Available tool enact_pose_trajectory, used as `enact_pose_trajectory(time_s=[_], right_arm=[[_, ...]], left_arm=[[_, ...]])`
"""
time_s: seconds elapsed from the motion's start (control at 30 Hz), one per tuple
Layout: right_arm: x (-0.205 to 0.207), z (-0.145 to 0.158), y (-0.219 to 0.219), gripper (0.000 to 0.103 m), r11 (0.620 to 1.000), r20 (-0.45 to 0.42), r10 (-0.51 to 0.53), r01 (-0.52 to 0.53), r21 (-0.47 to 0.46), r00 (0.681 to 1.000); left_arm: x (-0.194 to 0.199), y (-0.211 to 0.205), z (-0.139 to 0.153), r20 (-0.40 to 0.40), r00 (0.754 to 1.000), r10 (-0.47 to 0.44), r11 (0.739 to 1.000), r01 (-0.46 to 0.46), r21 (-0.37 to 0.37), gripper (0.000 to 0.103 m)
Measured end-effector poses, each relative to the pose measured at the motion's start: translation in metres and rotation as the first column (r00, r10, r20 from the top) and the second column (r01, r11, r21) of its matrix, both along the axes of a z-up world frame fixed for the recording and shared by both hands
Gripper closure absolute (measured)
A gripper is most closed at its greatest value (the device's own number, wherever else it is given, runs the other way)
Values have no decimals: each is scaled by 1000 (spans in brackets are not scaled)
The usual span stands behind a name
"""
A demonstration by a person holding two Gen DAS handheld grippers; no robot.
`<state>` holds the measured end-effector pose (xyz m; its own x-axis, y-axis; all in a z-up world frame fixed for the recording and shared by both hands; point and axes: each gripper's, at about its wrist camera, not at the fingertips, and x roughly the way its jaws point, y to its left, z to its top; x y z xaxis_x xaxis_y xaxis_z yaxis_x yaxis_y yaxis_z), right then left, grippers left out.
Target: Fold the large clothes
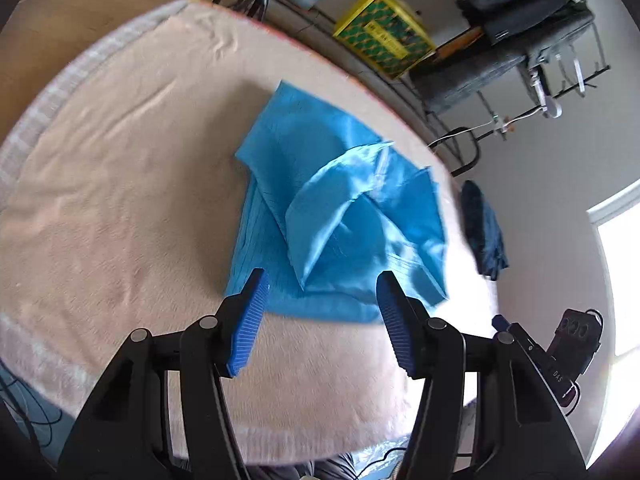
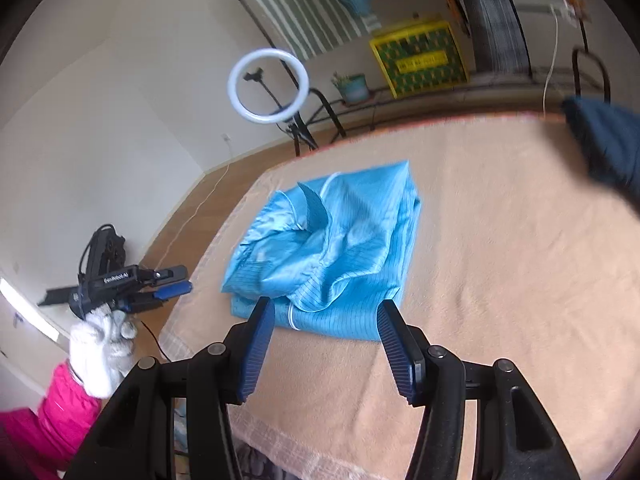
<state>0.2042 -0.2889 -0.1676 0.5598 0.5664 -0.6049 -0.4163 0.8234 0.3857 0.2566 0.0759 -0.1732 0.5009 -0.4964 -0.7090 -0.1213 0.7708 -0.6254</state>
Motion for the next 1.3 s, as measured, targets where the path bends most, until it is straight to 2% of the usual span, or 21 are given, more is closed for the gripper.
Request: enact_pose_trajectory(time_s=[0.1, 0.23, 0.27, 0.3, 0.33, 0.37, 0.43, 0.53, 0.57, 0.63, 0.73, 0.83, 0.97, 1.03, 1.1, 1.13, 1.17, 1.2, 1.3], right_arm=[[34, -25, 5, 46, 999, -77, -13, 16, 39, 997], [67, -47, 15, 48, 997, -142, -16, 27, 72, 990], [75, -52, 18, 54, 997, -153, -21, 32, 71, 988], [81, -56, 20, 60, 997, -164, -25, 37, 67, 986], [88, -62, 22, 71, 997, -185, -21, 35, 70, 982], [93, -66, 23, 84, 997, -202, -19, 34, 74, 979], [98, -69, 24, 102, 996, -213, -6, 25, 83, 977], [96, -57, 16, 103, 996, -169, -4, 18, 86, 986], [95, -51, 10, 103, 995, -151, -4, 19, 100, 988], [93, -45, -1, 103, 990, -145, -6, 26, 135, 989], [89, -57, -7, 103, 987, -168, 12, 15, 158, 986], [85, -76, -4, 103, 992, -233, -3, 32, 120, 973], [66, -74, -20, 103, 968, -236, 16, 44, 247, 972], [59, -72, -33, 100, 952, -241, 11, 64, 301, 970], [55, -66, -38, 95, 958, -227, -13, 77, 275, 974], [54, -59, -37, 76, 970, -210, -29, 78, 229, 977], [57, -57, -33, 49, 976, -199, -42, 83, 203, 979], [60, -53, -31, 43, 978, -185, -52, 88, 190, 981], [87, -39, -20, 42, 983, -166, -51, 79, 167, 985]], left_arm=[[20, -9, -21, -38, 999, 0, 998, 2, 63, 46], [37, -12, -46, -81, 997, -1, 999, 4, 42, 46], [40, -14, -51, -81, 997, -6, 999, 10, 49, 63], [42, -15, -54, -80, 997, -13, 999, 17, 49, 95], [46, -17, -58, -86, 996, -32, 998, 36, 45, 101], [46, -19, -59, -81, 996, -39, 998, 42, 41, 101], [41, -27, -54, -57, 996, -68, 996, 71, 46, 101], [19, -43, -38, -18, 992, -124, 992, 125, 33, 102], [10, -50, -32, -2, 989, -150, 987, 149, 55, 102], [-9, -65, -25, 33, 979, -200, 969, 193, 153, 102], [-11, -68, -35, 26, 980, -199, 961, 190, 203, 102], [-5, -62, -45, 8, 986, -169, 969, 164, 187, 102], [-9, -55, -37, 37, 985, -168, 969, 159, 191, 102], [-11, -53, -31, 56, 982, -182, 964, 167, 207, 102], [-13, -53, -30, 62, 979, -193, 962, 176, 210, 102], [-12, -54, -30, 61, 978, -197, 959, 180, 218, 102], [-11, -56, -30, 63, 977, -202, 959, 184, 218, 102], [-11, -57, -29, 62, 977, -203, 958, 185, 217, 102], [-10, -58, -29, 61, 977, -203, 961, 187, 203, 102]])
